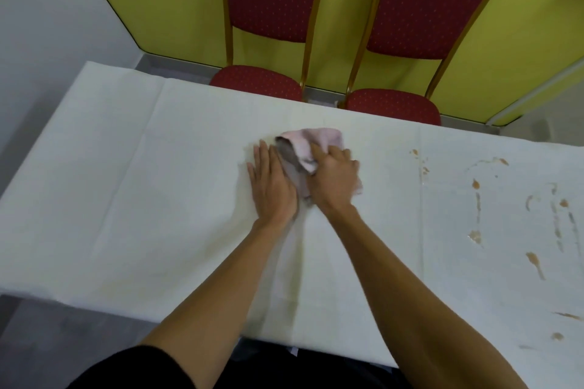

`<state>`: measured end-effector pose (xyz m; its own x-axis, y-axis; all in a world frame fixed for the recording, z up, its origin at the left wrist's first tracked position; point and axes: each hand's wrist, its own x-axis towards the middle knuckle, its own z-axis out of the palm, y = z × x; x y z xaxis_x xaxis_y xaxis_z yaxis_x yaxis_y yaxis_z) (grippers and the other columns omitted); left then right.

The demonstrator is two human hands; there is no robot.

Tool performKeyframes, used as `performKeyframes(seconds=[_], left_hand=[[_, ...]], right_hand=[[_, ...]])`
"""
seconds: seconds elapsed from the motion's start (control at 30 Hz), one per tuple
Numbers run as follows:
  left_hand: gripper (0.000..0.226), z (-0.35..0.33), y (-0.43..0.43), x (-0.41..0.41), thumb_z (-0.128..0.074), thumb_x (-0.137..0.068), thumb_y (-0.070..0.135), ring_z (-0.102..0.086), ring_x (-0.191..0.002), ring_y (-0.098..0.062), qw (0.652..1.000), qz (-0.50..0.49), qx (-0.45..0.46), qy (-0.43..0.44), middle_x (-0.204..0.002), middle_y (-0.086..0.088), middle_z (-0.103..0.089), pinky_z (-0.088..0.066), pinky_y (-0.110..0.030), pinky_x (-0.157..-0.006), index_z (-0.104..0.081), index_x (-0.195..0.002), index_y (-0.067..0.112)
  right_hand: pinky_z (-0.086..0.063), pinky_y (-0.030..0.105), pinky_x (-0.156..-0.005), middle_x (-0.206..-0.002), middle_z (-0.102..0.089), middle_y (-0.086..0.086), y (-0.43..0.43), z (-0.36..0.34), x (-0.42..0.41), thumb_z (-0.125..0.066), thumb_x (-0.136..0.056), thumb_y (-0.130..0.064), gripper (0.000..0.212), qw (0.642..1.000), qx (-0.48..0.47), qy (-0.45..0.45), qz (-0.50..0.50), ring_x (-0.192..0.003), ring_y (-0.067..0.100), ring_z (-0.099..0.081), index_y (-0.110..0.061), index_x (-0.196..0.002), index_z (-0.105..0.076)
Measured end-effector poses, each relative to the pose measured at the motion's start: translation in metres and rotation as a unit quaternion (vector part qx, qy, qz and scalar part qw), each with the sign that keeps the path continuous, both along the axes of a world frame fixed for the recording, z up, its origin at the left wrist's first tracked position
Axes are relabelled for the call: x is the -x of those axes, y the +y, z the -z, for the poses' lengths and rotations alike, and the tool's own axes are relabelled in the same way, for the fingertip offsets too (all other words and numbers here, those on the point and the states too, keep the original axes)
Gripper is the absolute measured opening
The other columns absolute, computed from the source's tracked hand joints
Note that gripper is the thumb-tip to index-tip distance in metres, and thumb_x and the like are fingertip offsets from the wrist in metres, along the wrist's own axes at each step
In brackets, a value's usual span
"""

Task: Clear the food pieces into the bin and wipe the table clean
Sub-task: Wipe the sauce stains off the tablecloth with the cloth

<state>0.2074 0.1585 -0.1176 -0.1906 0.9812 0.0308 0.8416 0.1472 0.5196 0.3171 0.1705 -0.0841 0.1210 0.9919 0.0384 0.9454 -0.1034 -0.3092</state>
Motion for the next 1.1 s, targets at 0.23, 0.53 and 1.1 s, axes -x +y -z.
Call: performKeyframes(seconds=[0.23,0.53,1.1], left_hand=[[0.06,0.026,-0.008,0.0,-0.033,-0.099,0.018,-0.014,-0.154,-0.03,0.995,0.048,-0.011,0.092,-0.164,-0.017,-0.021,-0.012,-0.047,-0.125,-0.024,-0.156,0.0],[0.061,0.024,-0.011,0.0,-0.036,-0.094,0.004,-0.012,-0.154,-0.031,0.994,0.042,-0.032,0.099,-0.164,-0.019,-0.02,-0.015,-0.048,-0.124,-0.027,-0.154,-0.003],[0.059,0.021,-0.011,-0.001,-0.036,-0.1,0.012,-0.009,-0.155,-0.029,0.991,0.043,-0.008,0.127,-0.165,-0.016,-0.016,-0.017,-0.047,-0.124,-0.023,-0.156,0.0]], right_hand=[[-0.036,0.038,-0.078,-0.101,-0.057,0.016,0.012,0.02,-0.025,-0.067,-0.089,-0.03,0.044,0.999,0.006,-0.035,-0.019,-0.094,0.036,-0.054,-0.021,-0.131,-0.059],[-0.047,0.04,-0.085,-0.123,-0.052,0.018,0.072,0.0,-0.07,-0.06,-0.092,-0.029,0.058,0.996,-0.012,0.023,0.082,-0.099,0.042,-0.056,-0.034,-0.147,-0.043],[-0.045,0.046,-0.097,-0.131,-0.047,0.022,0.087,0.007,-0.133,-0.056,-0.093,-0.036,0.049,0.988,0.083,-0.055,0.117,-0.116,0.041,-0.05,-0.033,-0.142,-0.049]])
